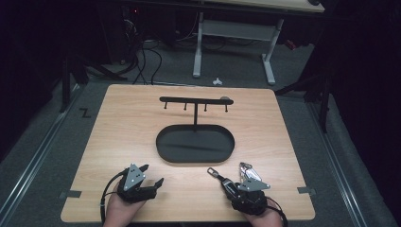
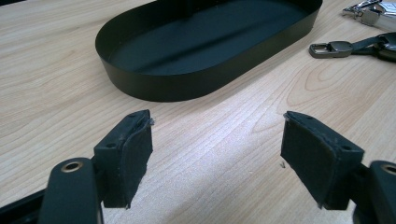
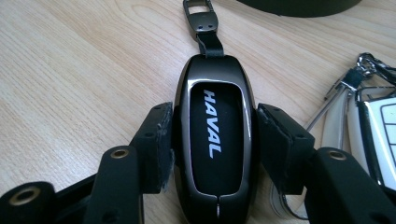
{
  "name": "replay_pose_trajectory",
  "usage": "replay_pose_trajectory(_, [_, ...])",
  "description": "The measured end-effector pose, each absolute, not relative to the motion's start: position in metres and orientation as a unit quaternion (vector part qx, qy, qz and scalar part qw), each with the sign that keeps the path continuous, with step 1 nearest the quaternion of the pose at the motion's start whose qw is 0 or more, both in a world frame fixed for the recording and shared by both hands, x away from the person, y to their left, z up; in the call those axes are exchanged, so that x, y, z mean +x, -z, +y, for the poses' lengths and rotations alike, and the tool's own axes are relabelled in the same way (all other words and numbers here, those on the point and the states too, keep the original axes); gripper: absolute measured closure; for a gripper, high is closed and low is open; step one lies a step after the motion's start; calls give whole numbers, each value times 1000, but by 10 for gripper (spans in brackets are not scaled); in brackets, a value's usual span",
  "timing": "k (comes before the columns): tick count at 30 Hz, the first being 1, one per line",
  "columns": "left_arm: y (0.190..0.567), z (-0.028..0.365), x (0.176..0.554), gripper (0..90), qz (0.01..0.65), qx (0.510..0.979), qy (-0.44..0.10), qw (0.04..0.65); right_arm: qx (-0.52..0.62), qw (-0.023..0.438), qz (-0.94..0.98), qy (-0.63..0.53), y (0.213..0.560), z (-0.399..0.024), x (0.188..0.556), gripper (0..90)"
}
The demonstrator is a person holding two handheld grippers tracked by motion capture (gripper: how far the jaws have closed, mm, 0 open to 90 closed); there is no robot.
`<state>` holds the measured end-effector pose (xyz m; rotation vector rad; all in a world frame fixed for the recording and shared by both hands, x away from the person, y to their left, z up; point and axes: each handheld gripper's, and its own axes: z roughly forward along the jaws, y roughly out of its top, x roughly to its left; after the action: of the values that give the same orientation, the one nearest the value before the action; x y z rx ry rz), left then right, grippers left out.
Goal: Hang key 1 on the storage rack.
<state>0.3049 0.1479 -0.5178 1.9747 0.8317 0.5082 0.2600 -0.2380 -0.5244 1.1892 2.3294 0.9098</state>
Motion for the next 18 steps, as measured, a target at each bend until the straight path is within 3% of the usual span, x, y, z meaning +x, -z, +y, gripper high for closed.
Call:
replay_pose_trajectory(9, [518, 148, 305, 255, 337, 800, -205, 452, 421, 186, 816, -351, 515, -245, 259, 408])
replay_pose_trajectory(18, [519, 147, 306, 257, 337, 799, -207, 453, 431, 219, 800, -356, 504, -263, 263, 425])
